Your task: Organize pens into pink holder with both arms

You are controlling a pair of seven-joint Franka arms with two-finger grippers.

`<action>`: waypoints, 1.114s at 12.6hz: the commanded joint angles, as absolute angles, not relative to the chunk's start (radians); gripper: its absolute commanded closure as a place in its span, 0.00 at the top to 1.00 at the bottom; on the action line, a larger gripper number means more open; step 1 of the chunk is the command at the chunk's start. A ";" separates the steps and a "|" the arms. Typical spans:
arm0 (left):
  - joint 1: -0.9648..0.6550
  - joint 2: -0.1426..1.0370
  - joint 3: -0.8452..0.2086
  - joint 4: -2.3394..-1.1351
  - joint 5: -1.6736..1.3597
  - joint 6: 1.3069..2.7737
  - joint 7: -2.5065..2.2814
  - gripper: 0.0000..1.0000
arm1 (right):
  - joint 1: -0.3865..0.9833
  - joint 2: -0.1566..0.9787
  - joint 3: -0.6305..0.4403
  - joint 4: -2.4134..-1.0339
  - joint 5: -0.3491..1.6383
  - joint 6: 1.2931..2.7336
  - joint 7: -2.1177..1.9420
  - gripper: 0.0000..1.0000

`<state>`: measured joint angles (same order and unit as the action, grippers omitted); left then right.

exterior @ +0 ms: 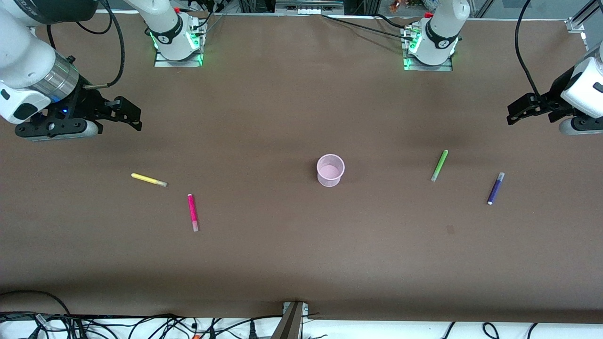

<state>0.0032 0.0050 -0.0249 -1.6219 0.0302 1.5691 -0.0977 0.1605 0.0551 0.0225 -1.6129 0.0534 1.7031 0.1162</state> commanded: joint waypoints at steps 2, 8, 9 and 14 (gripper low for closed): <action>0.017 0.018 -0.026 -1.594 0.009 1.548 -0.091 1.00 | 0.164 0.054 0.020 -1.605 0.069 1.695 0.118 1.00; 0.145 0.141 -0.018 -1.598 0.023 1.494 0.053 1.00 | 0.156 0.054 0.014 -1.612 0.069 1.675 0.114 1.00; 0.185 0.184 -0.018 -1.598 0.023 1.518 0.131 1.00 | 0.160 0.052 0.015 -1.612 0.069 1.674 0.114 1.00; 0.245 0.342 -0.020 -1.684 0.023 1.751 0.409 1.00 | 0.164 0.049 0.021 -1.611 0.069 1.681 0.123 1.00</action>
